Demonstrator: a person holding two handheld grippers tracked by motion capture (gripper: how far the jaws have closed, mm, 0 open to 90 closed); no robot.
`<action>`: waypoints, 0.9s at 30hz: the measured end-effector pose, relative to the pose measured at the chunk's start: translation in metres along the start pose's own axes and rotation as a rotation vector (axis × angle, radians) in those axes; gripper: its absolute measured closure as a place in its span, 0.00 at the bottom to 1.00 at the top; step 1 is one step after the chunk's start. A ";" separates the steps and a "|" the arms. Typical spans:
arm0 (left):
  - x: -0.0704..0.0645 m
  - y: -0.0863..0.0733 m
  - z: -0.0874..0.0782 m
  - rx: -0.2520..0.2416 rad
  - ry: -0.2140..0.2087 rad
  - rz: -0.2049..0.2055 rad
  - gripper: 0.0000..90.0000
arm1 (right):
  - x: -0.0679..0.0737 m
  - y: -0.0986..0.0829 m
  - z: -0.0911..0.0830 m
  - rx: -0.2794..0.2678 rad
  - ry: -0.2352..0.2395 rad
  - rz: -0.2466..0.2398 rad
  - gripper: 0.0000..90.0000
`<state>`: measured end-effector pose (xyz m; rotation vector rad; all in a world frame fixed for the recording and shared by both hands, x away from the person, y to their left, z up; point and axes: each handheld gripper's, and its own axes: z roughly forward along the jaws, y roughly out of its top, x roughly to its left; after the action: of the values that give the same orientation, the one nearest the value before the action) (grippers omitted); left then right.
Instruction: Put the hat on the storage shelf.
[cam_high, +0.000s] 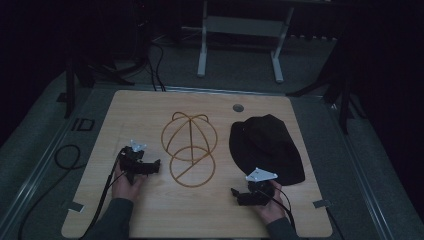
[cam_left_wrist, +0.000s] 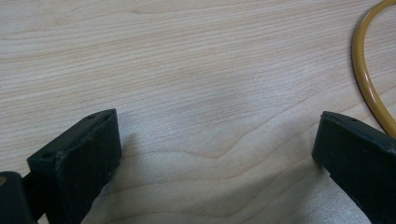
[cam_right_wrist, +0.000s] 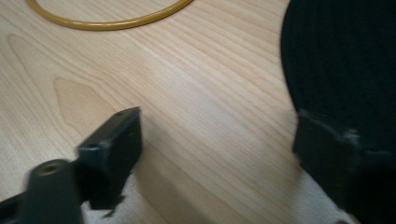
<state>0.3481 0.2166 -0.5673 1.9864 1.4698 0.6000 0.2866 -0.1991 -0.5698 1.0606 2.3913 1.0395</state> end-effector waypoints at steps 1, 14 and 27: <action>0.000 0.000 0.000 0.000 0.000 0.000 0.02 | 0.000 0.000 0.000 0.003 0.006 -0.003 0.14; 0.000 0.000 0.000 0.000 0.000 0.000 0.02 | 0.001 -0.001 -0.003 -0.018 0.015 -0.015 0.32; 0.000 0.000 0.000 0.000 0.000 0.000 0.02 | 0.005 0.014 -0.011 0.129 -0.068 0.017 0.47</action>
<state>0.3481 0.2166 -0.5672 1.9862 1.4698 0.6000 0.2844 -0.1946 -0.5525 1.1427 2.4258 0.8509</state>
